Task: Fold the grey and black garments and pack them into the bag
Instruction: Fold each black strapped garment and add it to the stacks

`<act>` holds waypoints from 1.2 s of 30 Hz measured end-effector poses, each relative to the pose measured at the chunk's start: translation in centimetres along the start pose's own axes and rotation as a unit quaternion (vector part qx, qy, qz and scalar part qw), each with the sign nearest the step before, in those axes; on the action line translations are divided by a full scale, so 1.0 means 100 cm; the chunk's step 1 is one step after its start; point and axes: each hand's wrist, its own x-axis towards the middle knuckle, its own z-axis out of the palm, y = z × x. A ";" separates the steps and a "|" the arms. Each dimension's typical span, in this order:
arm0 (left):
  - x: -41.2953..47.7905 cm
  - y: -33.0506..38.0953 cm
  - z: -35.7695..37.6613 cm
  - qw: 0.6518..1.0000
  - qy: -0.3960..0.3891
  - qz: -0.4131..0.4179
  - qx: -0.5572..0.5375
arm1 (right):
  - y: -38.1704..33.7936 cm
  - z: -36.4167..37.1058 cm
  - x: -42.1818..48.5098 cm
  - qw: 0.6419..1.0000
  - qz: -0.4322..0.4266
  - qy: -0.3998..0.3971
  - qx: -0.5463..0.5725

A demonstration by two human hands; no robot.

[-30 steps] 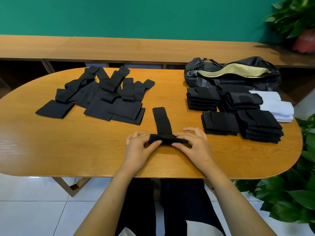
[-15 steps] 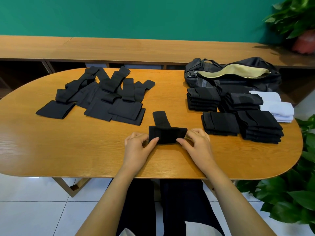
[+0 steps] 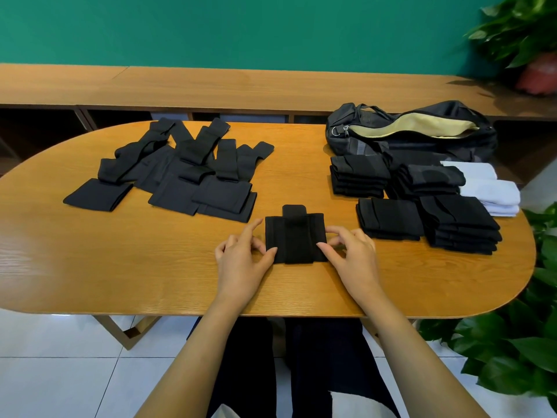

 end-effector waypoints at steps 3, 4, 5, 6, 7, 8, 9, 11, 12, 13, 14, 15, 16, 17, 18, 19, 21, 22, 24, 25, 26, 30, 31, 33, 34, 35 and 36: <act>0.000 0.000 0.000 1.000 0.003 0.002 0.012 | 0.000 0.001 0.001 1.000 -0.012 0.009 -0.006; 0.000 0.000 0.001 1.000 0.002 0.004 0.016 | 0.000 0.001 0.001 1.000 -0.018 0.012 -0.012; 0.000 -0.001 0.001 1.000 0.003 0.012 0.023 | 0.000 0.000 0.000 0.999 -0.023 0.015 -0.019; 0.000 -0.002 0.001 0.999 0.005 0.024 0.030 | 0.000 0.000 0.000 0.999 -0.031 0.018 -0.025; 0.000 -0.003 0.001 0.999 0.005 0.036 0.036 | 0.000 -0.001 0.000 0.999 -0.040 0.017 -0.028; 0.000 -0.003 0.001 0.998 0.001 0.047 0.037 | -0.001 -0.001 0.000 0.998 -0.052 0.014 -0.032; 0.000 -0.002 0.001 0.998 -0.006 0.054 0.034 | -0.001 -0.001 0.000 0.997 -0.066 0.007 -0.038; 0.000 -0.002 0.000 0.997 -0.026 0.065 0.028 | -0.002 0.000 0.000 0.995 -0.078 -0.018 -0.055; 0.000 -0.001 0.000 0.996 -0.037 0.071 0.032 | -0.002 0.001 0.000 0.994 -0.075 -0.035 -0.067; 0.000 -0.001 0.000 0.995 -0.048 0.074 0.039 | -0.002 0.002 0.000 0.993 -0.069 -0.048 -0.080; 0.000 -0.001 0.000 0.994 -0.061 0.074 0.049 | -0.002 0.002 0.000 0.992 -0.064 -0.056 -0.092; 0.000 -0.001 0.000 0.993 -0.072 0.074 0.059 | -0.002 0.003 0.000 0.991 -0.060 -0.058 -0.100; 0.000 -0.001 0.000 0.992 -0.081 0.073 0.067 | -0.002 0.003 0.000 0.991 -0.057 -0.059 -0.103; 0.001 -0.001 0.000 0.991 -0.086 0.073 0.072 | -0.002 0.002 0.001 0.991 -0.054 -0.061 -0.102; 0.001 -0.001 0.001 0.991 -0.087 0.072 0.074 | -0.002 0.002 0.001 0.991 -0.052 -0.065 -0.100; 0.001 -0.001 0.001 0.991 -0.086 0.071 0.074 | -0.002 0.002 0.001 0.991 -0.050 -0.070 -0.098; 0.000 -0.001 0.001 0.991 -0.079 0.075 0.076 | -0.003 0.001 0.001 0.992 -0.051 -0.076 -0.089; -0.001 -0.001 0.001 0.991 -0.076 0.078 0.079 | -0.004 0.001 0.001 0.992 -0.055 -0.076 -0.083; -0.001 -0.001 0.001 0.991 -0.071 0.082 0.080 | -0.006 -0.002 0.000 0.992 -0.065 -0.078 -0.069; -0.001 0.000 0.000 0.991 -0.070 0.081 0.077 | -0.006 -0.002 -0.001 0.992 -0.076 -0.081 -0.064; -0.001 0.000 0.000 0.992 -0.068 0.078 0.073 | -0.006 -0.002 -0.001 0.991 -0.091 -0.082 -0.061; -0.001 0.001 0.000 0.993 -0.061 0.072 0.064 | -0.003 -0.001 -0.002 0.984 -0.148 -0.074 -0.060; -0.001 0.000 0.000 0.994 -0.061 0.071 0.062 | -0.003 -0.001 -0.002 0.984 -0.154 -0.069 -0.061; -0.001 0.001 0.000 0.994 -0.060 0.071 0.058 | -0.002 -0.001 -0.002 0.984 -0.156 -0.060 -0.062; -0.002 0.002 0.000 0.994 -0.057 0.072 0.055 | -0.002 -0.001 -0.002 0.984 -0.154 -0.058 -0.061; -0.002 0.003 -0.001 0.995 -0.054 0.070 0.053 | -0.001 -0.001 -0.002 0.985 -0.152 -0.059 -0.060; -0.002 0.003 -0.002 0.995 -0.051 0.064 0.050 | -0.002 -0.001 -0.002 0.985 -0.151 -0.059 -0.058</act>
